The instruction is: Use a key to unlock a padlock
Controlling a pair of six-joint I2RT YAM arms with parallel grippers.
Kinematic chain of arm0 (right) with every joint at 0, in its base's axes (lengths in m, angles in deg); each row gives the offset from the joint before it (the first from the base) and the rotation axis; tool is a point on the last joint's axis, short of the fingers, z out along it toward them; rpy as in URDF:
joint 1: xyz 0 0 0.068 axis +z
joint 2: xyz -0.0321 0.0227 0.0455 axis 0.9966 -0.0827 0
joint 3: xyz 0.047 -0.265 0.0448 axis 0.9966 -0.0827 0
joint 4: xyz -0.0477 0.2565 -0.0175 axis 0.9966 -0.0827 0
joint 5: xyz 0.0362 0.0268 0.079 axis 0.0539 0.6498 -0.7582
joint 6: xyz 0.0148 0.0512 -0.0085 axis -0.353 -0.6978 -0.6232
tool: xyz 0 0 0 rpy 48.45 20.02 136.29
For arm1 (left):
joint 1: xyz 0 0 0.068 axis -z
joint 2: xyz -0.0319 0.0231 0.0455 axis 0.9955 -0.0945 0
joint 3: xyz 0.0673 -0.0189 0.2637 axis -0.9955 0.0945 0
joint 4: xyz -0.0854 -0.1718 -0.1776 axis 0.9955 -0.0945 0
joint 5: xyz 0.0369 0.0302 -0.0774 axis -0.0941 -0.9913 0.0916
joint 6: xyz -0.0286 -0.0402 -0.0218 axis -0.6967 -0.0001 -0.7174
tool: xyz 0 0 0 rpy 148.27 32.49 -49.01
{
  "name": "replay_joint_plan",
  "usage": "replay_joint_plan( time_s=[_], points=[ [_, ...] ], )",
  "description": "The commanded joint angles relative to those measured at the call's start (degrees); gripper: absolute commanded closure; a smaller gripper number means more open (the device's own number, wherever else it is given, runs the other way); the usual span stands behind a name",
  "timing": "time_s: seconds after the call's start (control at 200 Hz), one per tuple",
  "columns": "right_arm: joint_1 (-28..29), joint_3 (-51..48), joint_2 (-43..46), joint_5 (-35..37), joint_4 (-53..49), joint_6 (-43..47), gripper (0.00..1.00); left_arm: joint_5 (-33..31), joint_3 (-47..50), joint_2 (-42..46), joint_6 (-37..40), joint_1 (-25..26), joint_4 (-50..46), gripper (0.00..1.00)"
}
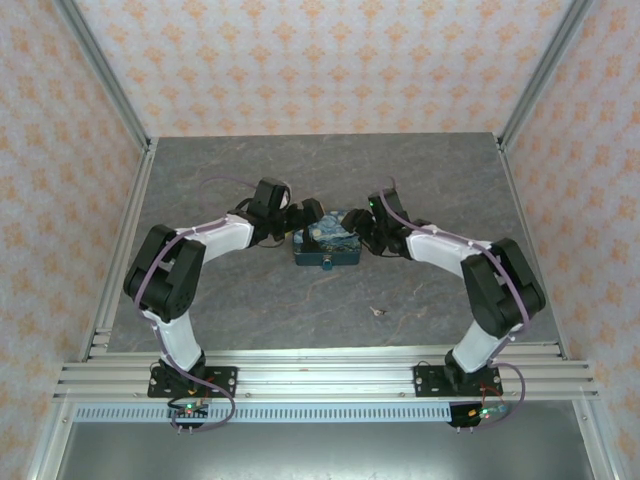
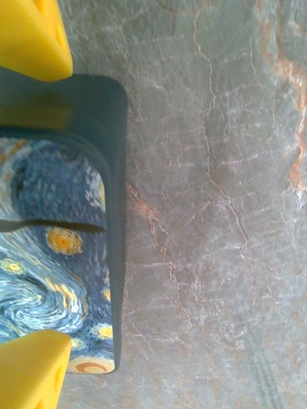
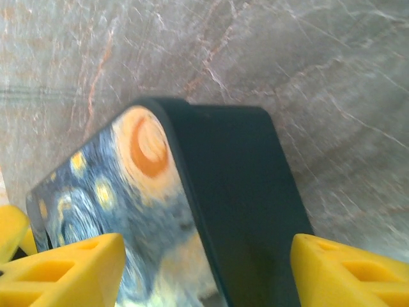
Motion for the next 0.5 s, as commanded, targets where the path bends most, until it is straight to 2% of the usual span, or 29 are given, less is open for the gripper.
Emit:
replay_joint_plan(
  time_s=[0.0, 0.16, 0.305, 0.495],
  points=[
    [-1.19, -2.23, 7.59, 2.57, -2.83, 1.96, 0.3, -0.47, -0.74, 4.28, 3.68, -2.87, -5.27, 0.0],
    [-1.23, -4.28, 14.43, 2.59, -14.01, 7.09, 0.31, -1.01, -2.45, 7.97, 6.44, -3.92, -10.61, 0.0],
    [-1.08, -8.61, 19.44, 0.94, -20.77, 12.62, 0.38, 1.33, -0.46, 12.35, 4.72, -3.57, -12.35, 0.0],
    [1.89, -14.29, 22.23, -0.82, -24.05, 15.69, 0.4, 1.75, 2.01, 17.91, 4.3, 0.43, -15.22, 0.0]
  ],
)
